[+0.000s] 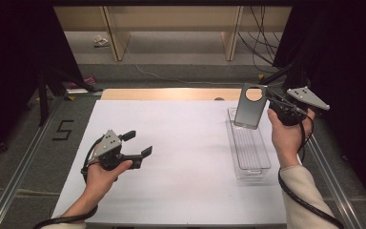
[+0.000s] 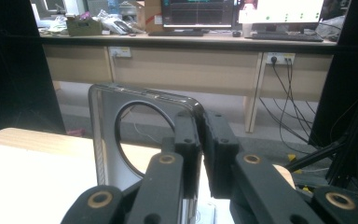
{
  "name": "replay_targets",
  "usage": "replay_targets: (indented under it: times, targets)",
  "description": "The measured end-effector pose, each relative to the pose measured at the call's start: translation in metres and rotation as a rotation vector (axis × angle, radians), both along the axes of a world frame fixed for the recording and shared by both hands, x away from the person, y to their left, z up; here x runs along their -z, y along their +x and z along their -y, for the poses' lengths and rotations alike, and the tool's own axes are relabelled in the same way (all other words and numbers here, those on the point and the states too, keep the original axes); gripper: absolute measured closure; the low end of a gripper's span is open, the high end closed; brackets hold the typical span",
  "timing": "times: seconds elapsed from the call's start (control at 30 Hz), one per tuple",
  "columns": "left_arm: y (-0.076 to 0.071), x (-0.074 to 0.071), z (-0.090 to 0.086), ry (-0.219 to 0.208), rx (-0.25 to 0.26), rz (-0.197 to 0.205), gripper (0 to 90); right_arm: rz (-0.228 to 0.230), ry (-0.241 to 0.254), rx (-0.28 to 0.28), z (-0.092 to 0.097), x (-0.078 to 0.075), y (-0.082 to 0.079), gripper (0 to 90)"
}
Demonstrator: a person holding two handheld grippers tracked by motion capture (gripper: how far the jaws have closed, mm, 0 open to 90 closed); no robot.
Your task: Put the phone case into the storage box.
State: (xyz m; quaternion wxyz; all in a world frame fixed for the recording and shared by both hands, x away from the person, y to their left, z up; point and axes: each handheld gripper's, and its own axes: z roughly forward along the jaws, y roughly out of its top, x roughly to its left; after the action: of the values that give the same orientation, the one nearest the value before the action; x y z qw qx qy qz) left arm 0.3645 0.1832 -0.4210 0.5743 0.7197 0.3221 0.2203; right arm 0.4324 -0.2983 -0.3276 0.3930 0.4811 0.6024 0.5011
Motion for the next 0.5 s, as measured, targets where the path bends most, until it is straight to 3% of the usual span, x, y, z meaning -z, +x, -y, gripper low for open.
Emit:
replay_targets:
  times: [0.5]
  targets:
    - [0.0003, 0.0004, 0.0004, 0.003, 0.001, -0.001, 15.6, -0.003, -0.005, -0.007, -0.0002, 0.0018, 0.0024, 85.3]
